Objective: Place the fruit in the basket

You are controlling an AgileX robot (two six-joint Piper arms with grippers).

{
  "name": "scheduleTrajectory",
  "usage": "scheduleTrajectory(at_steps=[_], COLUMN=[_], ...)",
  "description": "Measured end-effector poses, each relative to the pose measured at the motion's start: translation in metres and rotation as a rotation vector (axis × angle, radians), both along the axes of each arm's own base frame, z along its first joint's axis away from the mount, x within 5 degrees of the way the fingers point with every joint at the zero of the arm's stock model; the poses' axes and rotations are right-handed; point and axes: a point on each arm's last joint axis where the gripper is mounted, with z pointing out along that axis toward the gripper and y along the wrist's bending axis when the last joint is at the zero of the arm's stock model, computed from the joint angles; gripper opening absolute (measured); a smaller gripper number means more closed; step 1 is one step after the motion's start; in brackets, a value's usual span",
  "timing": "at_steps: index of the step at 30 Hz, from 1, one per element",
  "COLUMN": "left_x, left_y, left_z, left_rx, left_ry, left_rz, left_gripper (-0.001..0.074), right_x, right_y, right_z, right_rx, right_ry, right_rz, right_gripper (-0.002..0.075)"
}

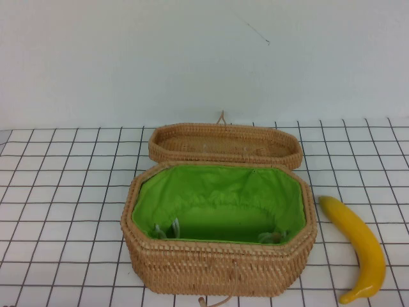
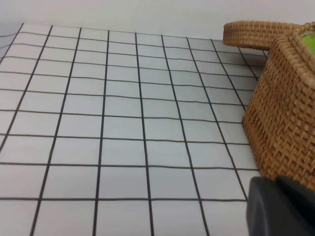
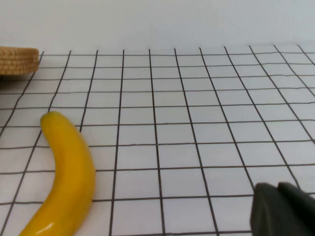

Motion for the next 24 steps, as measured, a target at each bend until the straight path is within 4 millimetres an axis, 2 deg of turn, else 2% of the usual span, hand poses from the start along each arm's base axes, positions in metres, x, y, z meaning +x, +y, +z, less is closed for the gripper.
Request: scheduleTrajectory(at_steps=[24], left_x=[0.000], left_y=[0.000], left_z=[0.000], left_rx=[0.000], left_ry=[0.000], left_rz=[0.000], left_gripper=[0.0000], right_x=[0.002], right_y=[0.000], right_z=[0.012], right_rx=[-0.012], right_ry=[-0.133], right_rz=[0.002], right_gripper=[-0.0003])
